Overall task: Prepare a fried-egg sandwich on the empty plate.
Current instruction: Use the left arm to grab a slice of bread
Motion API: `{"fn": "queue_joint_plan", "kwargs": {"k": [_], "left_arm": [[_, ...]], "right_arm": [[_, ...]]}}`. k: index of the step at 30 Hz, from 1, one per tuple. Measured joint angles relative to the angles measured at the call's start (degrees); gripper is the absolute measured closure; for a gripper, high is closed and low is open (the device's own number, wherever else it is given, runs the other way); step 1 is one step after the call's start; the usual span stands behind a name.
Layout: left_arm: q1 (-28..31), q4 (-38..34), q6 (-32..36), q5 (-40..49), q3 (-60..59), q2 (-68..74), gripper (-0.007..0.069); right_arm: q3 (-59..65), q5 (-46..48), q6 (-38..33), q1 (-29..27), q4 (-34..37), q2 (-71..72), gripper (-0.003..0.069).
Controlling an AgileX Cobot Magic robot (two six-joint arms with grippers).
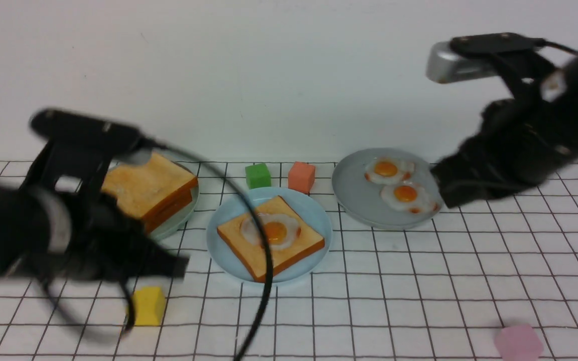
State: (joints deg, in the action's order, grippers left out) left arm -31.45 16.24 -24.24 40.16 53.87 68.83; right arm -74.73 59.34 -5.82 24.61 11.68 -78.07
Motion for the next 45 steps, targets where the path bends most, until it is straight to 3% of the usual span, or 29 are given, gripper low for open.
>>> {"fn": "queue_joint_plan", "kwargs": {"k": [3, 8, 14, 16, 20, 21, 23, 25, 30, 38, 45], "left_arm": [[5.73, -3.36, 4.96, 0.43, 4.94, 6.1, 0.0638], [16.91, -15.61, 21.09, 1.37, 15.66, 19.87, 0.0638], [19.96, -15.68, 28.27, 1.42, 22.14, 29.92, 0.0611], [20.01, -14.7, 30.09, 1.1, 23.66, 32.57, 0.0568], [20.01, -12.35, 32.53, -3.67, 24.48, 36.72, 0.0368], [20.01, -12.0, 32.58, -4.01, 24.48, 36.85, 0.0358], [20.01, -9.99, 32.86, -7.81, 24.61, 38.57, 0.023], [20.01, -8.71, 32.92, -10.57, 24.78, 39.98, 0.0148], [20.01, -4.37, 33.03, -14.75, 24.91, 44.19, 0.0052], [20.01, 1.55, 32.02, -17.01, 25.18, 47.43, 0.0092], [20.13, 2.32, 29.16, -16.38, 25.6, 47.58, 0.0362]], "right_arm": [[4.19, -0.77, 0.22, 2.2, -0.1, 6.51, 0.0652], [12.27, -2.98, 0.33, 4.8, -0.34, 17.7, 0.0648], [14.65, -3.19, 0.38, 4.8, -1.31, 20.71, 0.0645], [15.22, -3.26, 0.38, 4.8, -1.52, 20.72, 0.0645], [16.2, -3.81, 0.38, 4.8, -1.62, 20.72, 0.0643], [16.25, -3.81, 0.38, 4.8, -1.71, 20.72, 0.0643], [16.25, -3.94, 0.38, 4.8, -2.19, 20.72, 0.0643], [16.25, -4.0, 0.38, 4.8, -2.61, 20.72, 0.0642], [16.25, -4.0, 0.59, 4.8, -3.09, 20.72, 0.064], [16.25, -4.0, 1.03, 4.8, -3.09, 20.72, 0.0636], [16.25, -4.0, 1.03, 4.8, -1.85, 20.72, 0.0634]]}}
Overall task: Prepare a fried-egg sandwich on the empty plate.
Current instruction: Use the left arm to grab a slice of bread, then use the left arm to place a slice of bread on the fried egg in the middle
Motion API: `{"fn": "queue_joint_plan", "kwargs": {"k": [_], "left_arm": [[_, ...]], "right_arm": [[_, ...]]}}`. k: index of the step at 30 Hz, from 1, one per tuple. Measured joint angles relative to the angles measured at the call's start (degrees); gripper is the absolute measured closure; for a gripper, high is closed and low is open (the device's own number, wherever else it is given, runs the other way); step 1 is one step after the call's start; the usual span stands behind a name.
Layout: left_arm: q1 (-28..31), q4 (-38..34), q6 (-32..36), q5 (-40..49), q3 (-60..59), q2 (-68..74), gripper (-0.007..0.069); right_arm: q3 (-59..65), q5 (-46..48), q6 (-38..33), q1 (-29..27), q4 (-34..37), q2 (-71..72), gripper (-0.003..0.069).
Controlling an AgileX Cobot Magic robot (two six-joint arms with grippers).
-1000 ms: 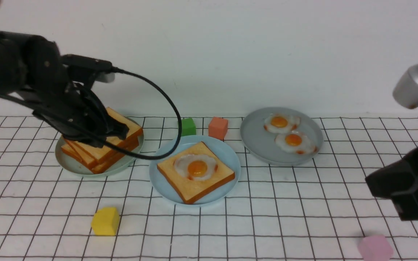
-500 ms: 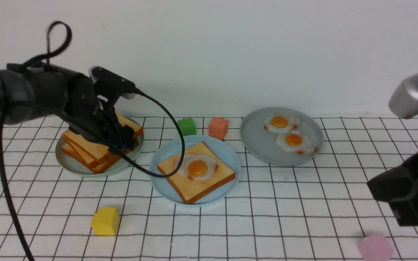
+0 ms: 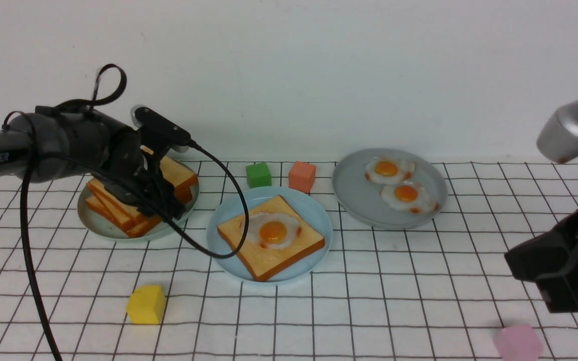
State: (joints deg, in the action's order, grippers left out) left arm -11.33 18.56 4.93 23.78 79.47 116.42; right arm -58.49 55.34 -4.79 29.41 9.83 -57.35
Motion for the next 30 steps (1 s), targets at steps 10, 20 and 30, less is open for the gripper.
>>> {"fn": "queue_joint_plan", "kwargs": {"k": [10, 20, 30], "left_arm": [[0.0, -1.09, -0.14, 3.7, 0.1, -3.82, 0.0461], [-0.27, -3.46, -0.46, 7.14, -0.04, -10.68, 0.0564], [-15.22, -4.77, 0.33, 8.96, -0.15, -14.72, 0.0564]], "right_arm": [[0.0, 0.0, 0.0, 0.18, 0.06, 0.05, 0.0623], [0.0, 0.05, 0.0, 0.18, -0.65, 0.19, 0.061], [0.0, 0.19, 1.39, 0.18, -3.31, 5.95, 0.0606]]}}
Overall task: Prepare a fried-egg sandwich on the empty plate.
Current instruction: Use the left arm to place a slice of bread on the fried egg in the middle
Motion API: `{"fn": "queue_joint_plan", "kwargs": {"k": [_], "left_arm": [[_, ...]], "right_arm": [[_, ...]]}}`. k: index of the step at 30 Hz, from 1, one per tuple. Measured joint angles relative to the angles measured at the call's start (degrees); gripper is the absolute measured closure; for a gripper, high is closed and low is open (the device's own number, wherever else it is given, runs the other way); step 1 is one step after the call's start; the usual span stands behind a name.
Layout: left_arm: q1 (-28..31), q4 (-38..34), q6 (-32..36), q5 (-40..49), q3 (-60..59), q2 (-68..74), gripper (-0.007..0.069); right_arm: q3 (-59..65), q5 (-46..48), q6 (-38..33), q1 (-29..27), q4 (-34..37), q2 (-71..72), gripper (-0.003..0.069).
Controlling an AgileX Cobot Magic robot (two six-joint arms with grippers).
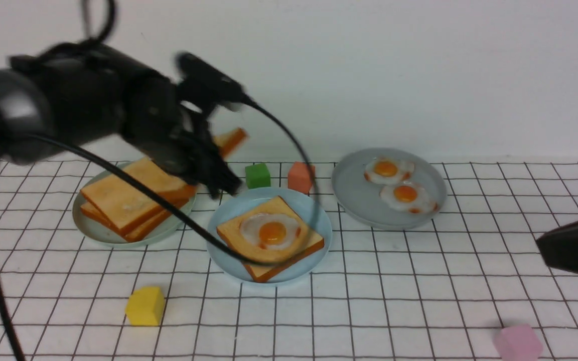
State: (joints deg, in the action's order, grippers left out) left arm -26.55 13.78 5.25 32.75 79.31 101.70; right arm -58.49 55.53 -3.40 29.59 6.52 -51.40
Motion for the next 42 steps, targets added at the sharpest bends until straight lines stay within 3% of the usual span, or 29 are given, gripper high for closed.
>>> {"fn": "queue_joint_plan", "kwargs": {"k": [5, 9, 31, 42], "left_arm": [[-6.84, 6.53, 0.16, -2.06, 0.0, 3.48, 0.0564], [-8.4, 9.12, 0.16, -2.84, 0.0, 5.92, 0.0564], [-8.49, 9.92, 0.16, -2.2, 0.0, 9.85, 0.0559], [-8.49, 3.72, 0.16, 0.18, 0.0, 9.85, 0.0339]], "right_arm": [[0.0, 1.84, 0.3, 0.0, -0.55, 3.68, 0.0606], [0.0, 2.92, 0.3, 0.0, -0.97, 5.77, 0.0606], [0.0, 3.82, 0.35, 0.0, -1.61, 7.4, 0.0599], [0.0, 3.82, 0.35, 0.0, -2.0, 7.4, 0.0594]]}}
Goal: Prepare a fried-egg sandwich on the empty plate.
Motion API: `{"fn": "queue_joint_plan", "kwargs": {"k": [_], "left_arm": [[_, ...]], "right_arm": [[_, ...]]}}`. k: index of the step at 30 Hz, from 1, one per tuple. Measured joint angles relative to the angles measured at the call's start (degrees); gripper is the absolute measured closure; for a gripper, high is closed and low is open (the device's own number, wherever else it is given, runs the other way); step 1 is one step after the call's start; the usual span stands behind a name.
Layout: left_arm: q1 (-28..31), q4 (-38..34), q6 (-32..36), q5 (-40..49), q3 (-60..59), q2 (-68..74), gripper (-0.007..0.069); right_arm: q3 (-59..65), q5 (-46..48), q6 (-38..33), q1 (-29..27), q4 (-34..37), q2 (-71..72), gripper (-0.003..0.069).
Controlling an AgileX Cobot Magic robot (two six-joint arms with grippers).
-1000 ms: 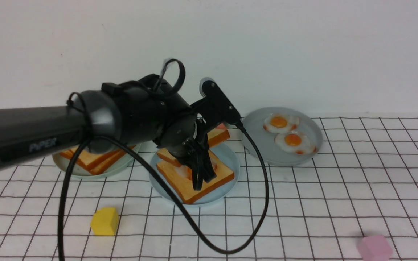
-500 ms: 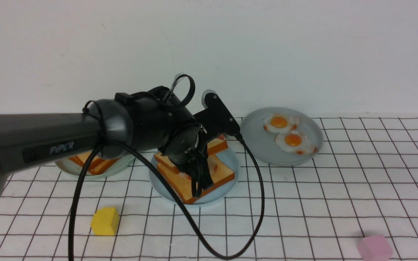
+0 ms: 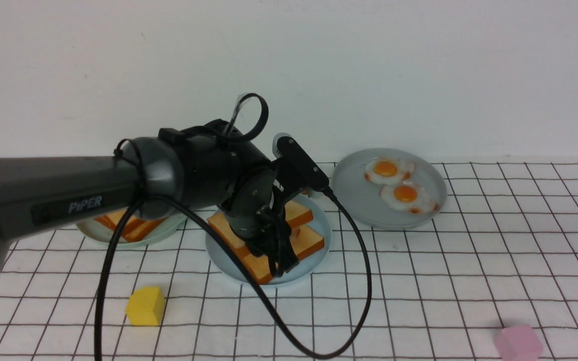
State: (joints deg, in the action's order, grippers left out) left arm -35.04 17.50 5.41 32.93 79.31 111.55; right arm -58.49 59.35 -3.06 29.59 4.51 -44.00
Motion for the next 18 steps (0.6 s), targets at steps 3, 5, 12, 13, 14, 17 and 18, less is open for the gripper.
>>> {"fn": "queue_joint_plan", "kwargs": {"k": [3, 5, 12, 13, 14, 17, 18], "left_arm": [[0.0, -1.53, 0.0, 0.13, 0.0, 0.0, 0.0303], [0.0, -2.4, 0.0, 0.17, 0.0, 0.0, 0.0292], [0.0, -7.47, 0.0, 1.89, 0.0, -4.8, 0.0292], [0.0, -8.81, 0.0, 2.31, 0.0, -7.08, 0.0307], [0.0, -9.01, 0.0, 2.38, 0.0, -7.52, 0.0309], [0.0, -14.42, -0.28, 4.46, 0.0, -17.66, 0.0413], [0.0, -14.42, -0.34, 4.64, 0.0, -17.66, 0.0421]], "right_arm": [[0.0, 0.0, 0.0, 0.0, -0.7, 0.0, 0.0592], [0.0, 0.0, 0.0, 0.0, -0.98, 0.0, 0.0591], [0.0, 0.0, 0.0, 0.0, -1.03, 0.0, 0.0584], [0.0, 0.0, 0.0, 0.0, -1.03, 0.0, 0.0582], [0.0, 0.0, 0.0, 0.0, -1.03, 0.0, 0.0582], [0.0, 0.0, 0.0, 0.0, -1.03, 0.0, 0.0578], [0.0, 0.0, 0.0, 0.0, -1.03, 0.0, 0.0578]]}}
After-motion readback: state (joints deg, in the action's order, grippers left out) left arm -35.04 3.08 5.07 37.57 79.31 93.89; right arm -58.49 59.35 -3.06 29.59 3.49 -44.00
